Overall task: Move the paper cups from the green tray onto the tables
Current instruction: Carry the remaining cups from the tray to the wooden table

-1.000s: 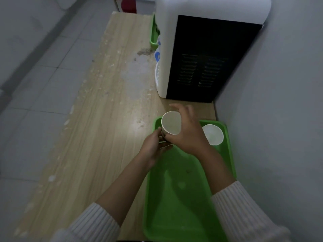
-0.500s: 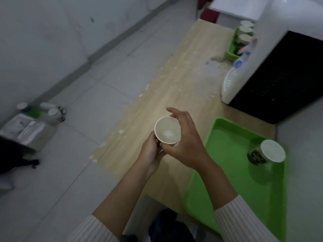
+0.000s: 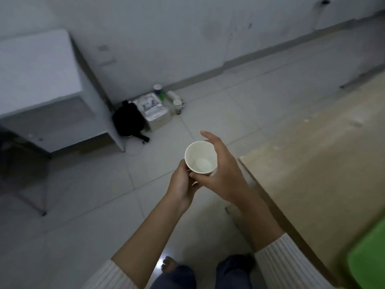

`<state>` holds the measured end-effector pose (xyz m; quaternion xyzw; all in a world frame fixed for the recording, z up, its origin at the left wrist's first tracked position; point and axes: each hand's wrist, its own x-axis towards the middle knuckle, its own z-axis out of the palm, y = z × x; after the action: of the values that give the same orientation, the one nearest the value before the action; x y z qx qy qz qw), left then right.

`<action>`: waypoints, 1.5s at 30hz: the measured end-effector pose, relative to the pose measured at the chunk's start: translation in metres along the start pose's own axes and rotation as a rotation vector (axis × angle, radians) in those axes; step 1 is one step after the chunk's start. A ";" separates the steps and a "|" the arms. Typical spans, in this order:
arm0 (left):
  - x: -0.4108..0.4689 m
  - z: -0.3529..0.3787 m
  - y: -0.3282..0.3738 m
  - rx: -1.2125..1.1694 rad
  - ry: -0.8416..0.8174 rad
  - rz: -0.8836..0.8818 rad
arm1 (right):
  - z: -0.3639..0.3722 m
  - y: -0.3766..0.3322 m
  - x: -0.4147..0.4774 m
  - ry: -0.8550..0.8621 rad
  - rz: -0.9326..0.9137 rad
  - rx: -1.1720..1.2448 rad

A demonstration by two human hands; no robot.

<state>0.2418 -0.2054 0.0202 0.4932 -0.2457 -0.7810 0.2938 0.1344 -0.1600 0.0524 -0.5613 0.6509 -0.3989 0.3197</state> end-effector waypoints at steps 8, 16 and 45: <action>-0.029 -0.137 0.054 -0.197 0.207 0.115 | 0.128 -0.068 0.043 -0.279 -0.127 0.015; -0.042 -0.245 0.103 -0.360 0.390 0.220 | 0.238 -0.122 0.092 -0.526 -0.262 -0.005; -0.111 -0.661 0.308 -0.782 0.856 0.487 | 0.691 -0.374 0.217 -1.137 -0.605 0.042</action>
<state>0.9507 -0.4071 0.0379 0.5482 0.0922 -0.4573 0.6942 0.8736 -0.5040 0.0577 -0.8374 0.1848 -0.1246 0.4990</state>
